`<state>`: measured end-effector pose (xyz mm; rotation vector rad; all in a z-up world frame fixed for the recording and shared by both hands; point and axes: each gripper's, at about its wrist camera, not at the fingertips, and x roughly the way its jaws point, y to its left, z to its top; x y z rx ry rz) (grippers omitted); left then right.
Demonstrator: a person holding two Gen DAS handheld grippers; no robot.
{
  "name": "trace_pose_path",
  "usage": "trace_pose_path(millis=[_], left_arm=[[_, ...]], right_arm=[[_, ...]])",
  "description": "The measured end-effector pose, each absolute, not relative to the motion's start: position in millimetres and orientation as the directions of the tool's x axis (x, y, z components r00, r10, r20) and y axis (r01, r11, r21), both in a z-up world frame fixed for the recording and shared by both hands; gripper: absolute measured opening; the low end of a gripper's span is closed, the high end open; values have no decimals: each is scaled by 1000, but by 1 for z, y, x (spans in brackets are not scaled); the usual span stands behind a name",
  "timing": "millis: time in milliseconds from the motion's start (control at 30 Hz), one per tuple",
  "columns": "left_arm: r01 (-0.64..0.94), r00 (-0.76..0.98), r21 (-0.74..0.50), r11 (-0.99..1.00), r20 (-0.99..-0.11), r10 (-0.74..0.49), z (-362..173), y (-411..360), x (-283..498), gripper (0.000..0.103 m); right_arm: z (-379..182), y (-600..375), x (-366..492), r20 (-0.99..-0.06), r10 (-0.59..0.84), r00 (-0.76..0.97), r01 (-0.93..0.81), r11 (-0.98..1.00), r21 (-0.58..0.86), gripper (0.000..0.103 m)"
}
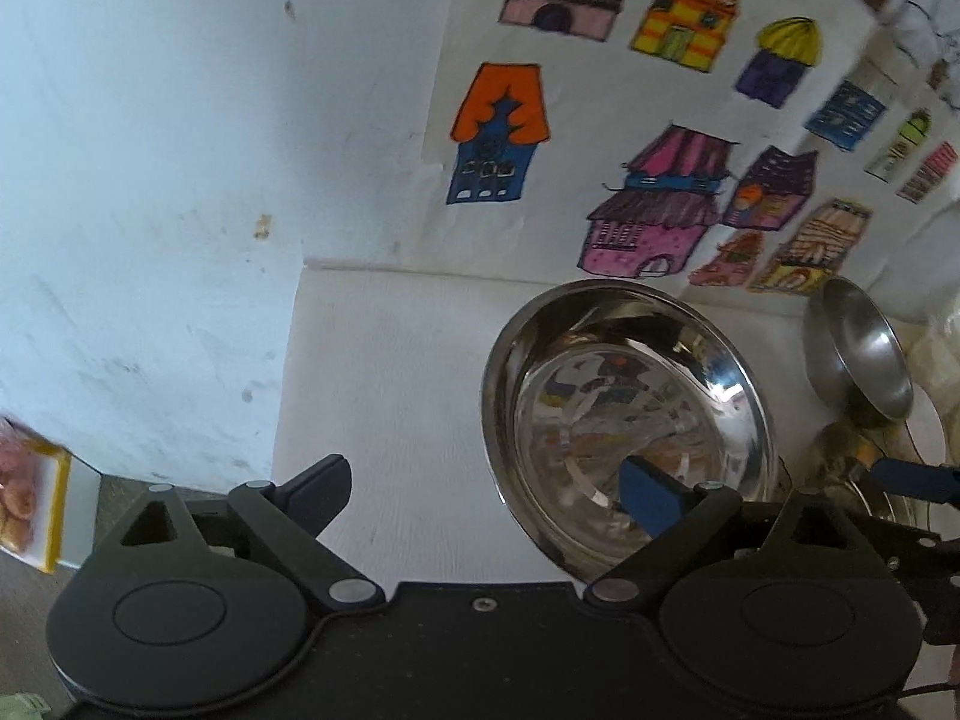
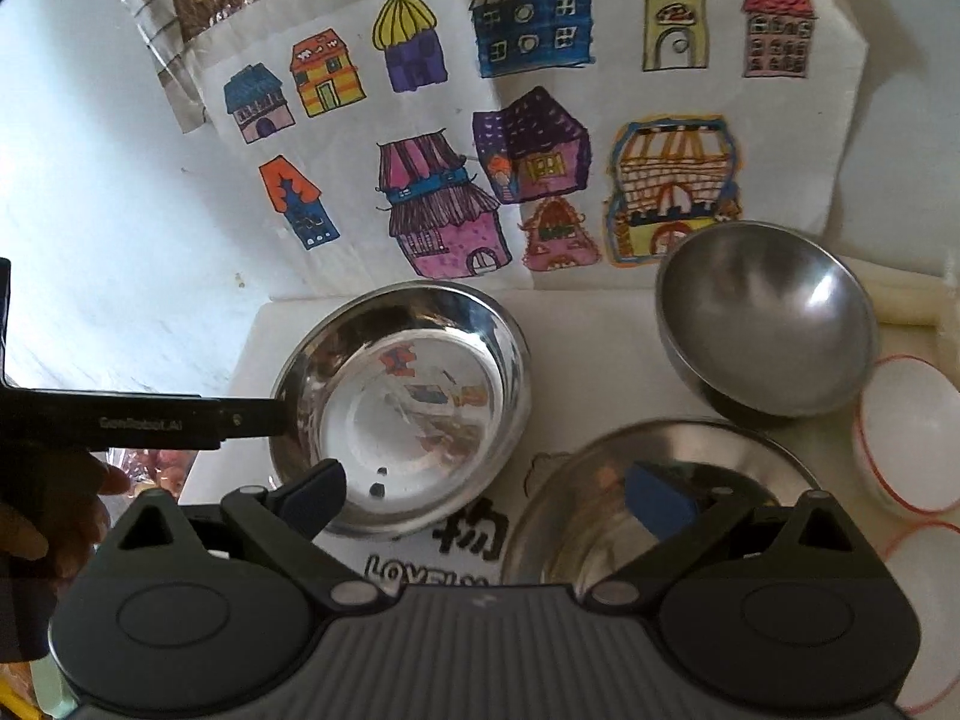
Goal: Organize plates and bowls
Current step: 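Close the left gripper on the large steel plate rim while the right gripper grips it too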
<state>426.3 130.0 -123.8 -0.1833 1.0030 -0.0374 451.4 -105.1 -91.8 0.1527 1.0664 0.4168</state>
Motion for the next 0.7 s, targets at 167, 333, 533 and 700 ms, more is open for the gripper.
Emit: trace_pose_path(millis=[167, 333, 533, 700], left_arm=[[-64, 515, -176, 982, -849, -118, -132, 130, 435, 93], [-87, 492, -217, 972, -858, -147, -139, 130, 438, 83], [-106, 485, -301, 948, -848, -215, -144, 131, 440, 65], [-104, 472, -331, 938, -846, -246, -146, 129, 443, 44]], right_arm=[[-99, -98, 467, -821, 409, 399, -245, 910, 334, 95], [-109, -93, 482, -832, 413, 372, -234, 909, 346, 87], [-115, -84, 498, -848, 419, 326, -241, 904, 354, 72], [-119, -77, 508, -860, 426, 280, -231, 900, 371, 61]])
